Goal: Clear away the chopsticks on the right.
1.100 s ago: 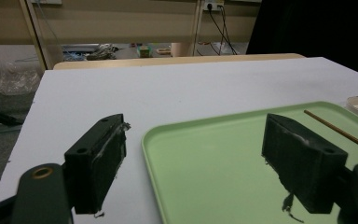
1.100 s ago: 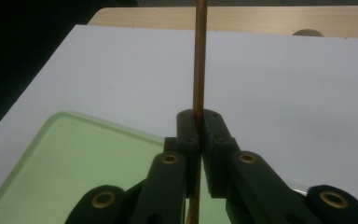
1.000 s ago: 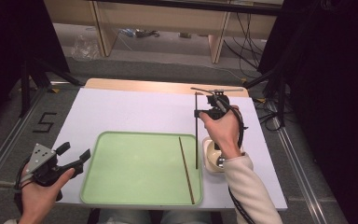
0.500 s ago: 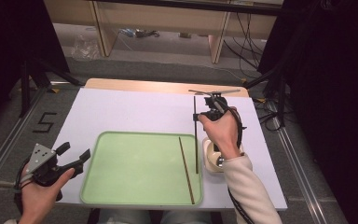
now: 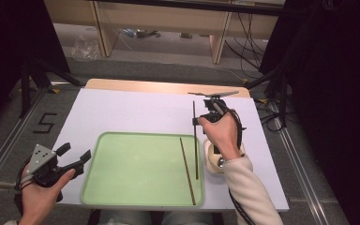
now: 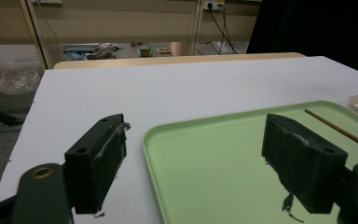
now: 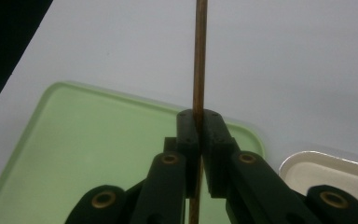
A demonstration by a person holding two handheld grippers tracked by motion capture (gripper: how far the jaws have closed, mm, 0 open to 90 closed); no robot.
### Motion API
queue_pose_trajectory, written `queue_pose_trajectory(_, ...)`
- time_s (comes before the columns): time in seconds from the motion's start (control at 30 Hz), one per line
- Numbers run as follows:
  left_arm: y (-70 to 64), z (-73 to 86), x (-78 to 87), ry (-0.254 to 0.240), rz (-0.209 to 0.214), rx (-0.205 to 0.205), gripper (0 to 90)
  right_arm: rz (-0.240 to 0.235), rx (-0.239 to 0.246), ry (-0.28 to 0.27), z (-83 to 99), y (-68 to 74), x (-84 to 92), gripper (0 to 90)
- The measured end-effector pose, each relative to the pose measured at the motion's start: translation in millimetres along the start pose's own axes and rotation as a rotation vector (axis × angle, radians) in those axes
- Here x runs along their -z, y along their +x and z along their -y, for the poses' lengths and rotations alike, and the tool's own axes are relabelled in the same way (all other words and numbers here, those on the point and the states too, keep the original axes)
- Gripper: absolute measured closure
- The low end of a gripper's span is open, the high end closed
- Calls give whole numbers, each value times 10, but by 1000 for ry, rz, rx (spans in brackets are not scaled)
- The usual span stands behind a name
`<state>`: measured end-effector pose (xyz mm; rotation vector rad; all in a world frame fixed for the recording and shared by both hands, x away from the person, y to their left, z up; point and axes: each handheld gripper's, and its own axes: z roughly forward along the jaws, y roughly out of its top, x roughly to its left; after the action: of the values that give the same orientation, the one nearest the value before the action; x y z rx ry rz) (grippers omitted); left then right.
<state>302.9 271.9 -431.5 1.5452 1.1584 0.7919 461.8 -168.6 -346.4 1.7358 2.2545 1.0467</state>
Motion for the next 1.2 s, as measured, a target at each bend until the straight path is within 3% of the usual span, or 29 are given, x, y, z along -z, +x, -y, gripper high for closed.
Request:
queue_pose_trajectory(0.17, 0, 0, -1, -1, 1, -2, 213, 10, -11, 19, 16, 5, -28, 873)
queue_pose_trajectory(0.23, 1, 0, -1, 0, 1, -3, 213, 13, 8, 27, 20, -12, -43, 874)
queue_pose_trajectory(0.4, -2, 0, 0, 0, 1, 2, 213, 9, -28, 58, 30, 6, -67, 873)
queue_pose_trajectory(0.63, -1, -2, 2, 0, 0, 0, 213, 11, -34, 91, 39, 4, -88, 873)
queue_pose_trajectory(0.7, -1, -1, 1, 0, 0, 1, 213, 1, -7, 82, 39, -17, -110, 873)
queue_pose_trajectory(0.77, 0, -1, 1, 0, -1, 1, 213, -1, -22, 99, 42, -12, -116, 873)
queue_pose_trajectory(0.8, 0, -1, 2, 1, 0, 1, 213, 3, -53, 124, 44, 9, -105, 874)
queue_pose_trajectory(0.87, 0, -2, 3, 1, 0, 0, 213, 2, -27, 111, 52, -11, -133, 873)
queue_pose_trajectory(0.9, -1, -2, 2, 1, 0, 0, 213, 4, -92, 150, 45, 31, -112, 874)
queue_pose_trajectory(0.93, -1, -1, 0, 0, 0, 1, 213, 5, -64, 146, 55, 11, -127, 874)
queue_pose_trajectory(1.0, 0, -1, 1, 0, 0, 0, 213, 9, -95, 164, 53, 33, -129, 873)
queue_pose_trajectory(1.13, -1, -2, 4, 1, 1, 1, 213, 14, -77, 164, 74, 17, -182, 873)
queue_pose_trajectory(1.2, -2, -2, 2, 1, 1, 2, 213, 31, -87, 194, 80, 29, -205, 873)
